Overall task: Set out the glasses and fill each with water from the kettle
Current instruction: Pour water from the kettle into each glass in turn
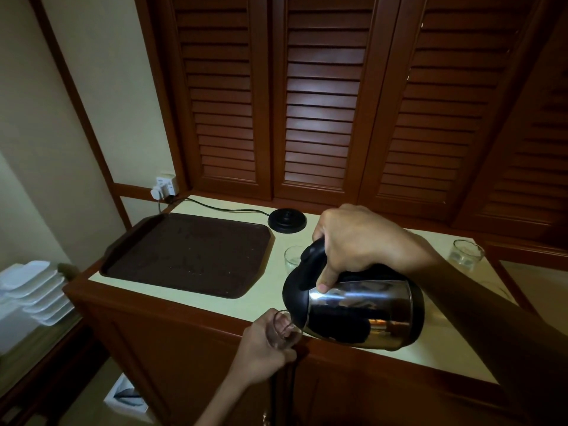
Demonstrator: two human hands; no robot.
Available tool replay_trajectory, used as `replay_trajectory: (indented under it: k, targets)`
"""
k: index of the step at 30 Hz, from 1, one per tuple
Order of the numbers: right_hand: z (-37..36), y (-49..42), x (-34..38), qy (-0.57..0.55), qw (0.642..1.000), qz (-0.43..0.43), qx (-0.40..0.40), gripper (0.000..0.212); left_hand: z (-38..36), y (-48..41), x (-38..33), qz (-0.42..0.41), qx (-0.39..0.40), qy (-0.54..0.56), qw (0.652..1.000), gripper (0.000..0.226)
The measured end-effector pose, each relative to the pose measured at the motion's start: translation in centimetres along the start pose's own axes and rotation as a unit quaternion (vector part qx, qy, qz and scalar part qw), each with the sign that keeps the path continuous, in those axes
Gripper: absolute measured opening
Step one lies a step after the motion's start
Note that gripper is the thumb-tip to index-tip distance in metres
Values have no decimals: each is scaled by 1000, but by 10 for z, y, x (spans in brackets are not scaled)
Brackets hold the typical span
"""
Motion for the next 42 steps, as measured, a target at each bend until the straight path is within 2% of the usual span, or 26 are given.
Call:
replay_trajectory:
  k: [4,6,8,10,13,21,24,27,30,37,42]
  targets:
    - [-1,-1,-2,11,1000,0,0,49,0,-2,0,9,-9,-5,1000,47]
    - [0,-1,-3,16,1000,-2,-11,51,0,-3,0,14,-12,-6,1000,45]
    - [1,-1,-2,25,1000,1,-15,66,0,-4,1,11,-9,-7,1000,45]
    - [2,-3,-3,27,1000,0,-15,51,-2,-4,0,6,1,-4,1000,45]
    - [1,-4,-5,28,1000,-2,-6,58,-1,-3,-2,0,0,-7,1000,45]
    - [2,-1,-4,23,1000,-15,4,48,-3,-3,-2,-2,-2,-16,1000,47]
    - [3,0,-5,20,1000,-23,3,60,-3,-2,-6,-3,-1,-12,1000,47]
    - [3,0,-5,21,1000,-22,5,56,-3,-2,-8,-2,0,-1,1000,45]
    - [2,0,-5,19,999,-25,7,73,-2,0,-10,-2,-7,-2,1000,43]
    - [-2,-2,-10,27,999,-36,-9,96,-2,-1,-13,-5,-8,-18,1000,43]
    - [-3,-3,-10,19,999,-35,-3,85,-2,0,-14,-4,-14,-23,1000,42]
Point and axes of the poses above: each hand's wrist, its own y-axis away from the middle knuckle, its own z-axis out of the back of the hand, x = y × z, the point moved 5 cm from there along -y, towards the middle knuckle, and after that the axes turned 1 degree about x, right-handed, at the moved point
